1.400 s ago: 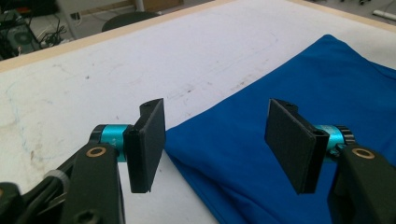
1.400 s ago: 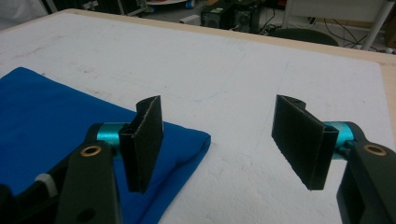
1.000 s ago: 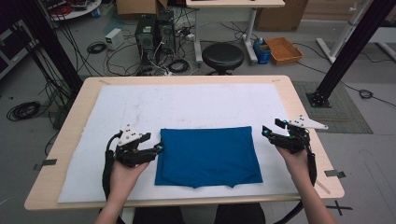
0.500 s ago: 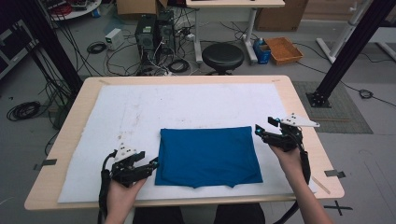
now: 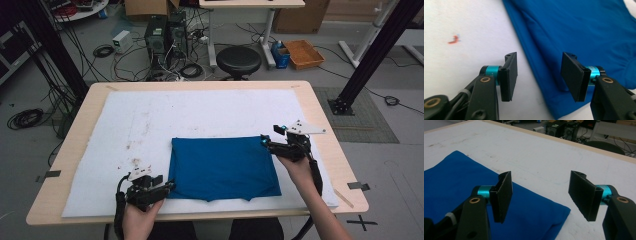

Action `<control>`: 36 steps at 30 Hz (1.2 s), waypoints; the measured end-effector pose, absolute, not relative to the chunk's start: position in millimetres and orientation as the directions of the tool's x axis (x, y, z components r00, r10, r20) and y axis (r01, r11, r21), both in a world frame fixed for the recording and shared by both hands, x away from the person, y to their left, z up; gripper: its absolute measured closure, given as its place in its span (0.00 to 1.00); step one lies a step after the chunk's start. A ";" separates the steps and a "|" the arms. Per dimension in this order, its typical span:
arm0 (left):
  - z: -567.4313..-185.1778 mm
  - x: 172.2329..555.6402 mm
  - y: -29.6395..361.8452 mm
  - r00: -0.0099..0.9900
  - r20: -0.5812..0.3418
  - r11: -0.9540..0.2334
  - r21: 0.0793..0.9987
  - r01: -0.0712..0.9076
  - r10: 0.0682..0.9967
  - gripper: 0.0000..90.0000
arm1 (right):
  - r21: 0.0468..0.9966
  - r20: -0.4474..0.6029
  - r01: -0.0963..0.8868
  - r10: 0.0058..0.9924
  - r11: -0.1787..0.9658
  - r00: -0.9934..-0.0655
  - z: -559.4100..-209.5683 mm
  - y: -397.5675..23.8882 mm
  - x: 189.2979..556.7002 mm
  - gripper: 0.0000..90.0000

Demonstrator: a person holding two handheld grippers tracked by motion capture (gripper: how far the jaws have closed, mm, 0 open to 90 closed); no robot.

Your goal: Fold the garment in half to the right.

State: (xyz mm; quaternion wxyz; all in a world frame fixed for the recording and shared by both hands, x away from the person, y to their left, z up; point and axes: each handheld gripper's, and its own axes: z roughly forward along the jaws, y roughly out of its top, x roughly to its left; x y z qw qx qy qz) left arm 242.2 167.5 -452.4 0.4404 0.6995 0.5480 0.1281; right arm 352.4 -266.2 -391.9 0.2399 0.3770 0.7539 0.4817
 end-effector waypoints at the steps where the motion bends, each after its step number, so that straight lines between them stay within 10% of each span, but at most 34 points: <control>1: -453.0 241.7 165.5 0.367 -0.293 -0.019 0.758 0.652 0.883 0.53 | 0.907 0.000 0.335 0.796 0.255 -0.606 -391.6 -263.5 353.5 0.40; 36: -457.0 232.1 144.4 0.324 -0.162 -0.070 0.798 0.599 0.932 0.75 | 0.789 0.095 0.453 0.646 0.415 -0.757 -407.4 -34.7 422.7 0.64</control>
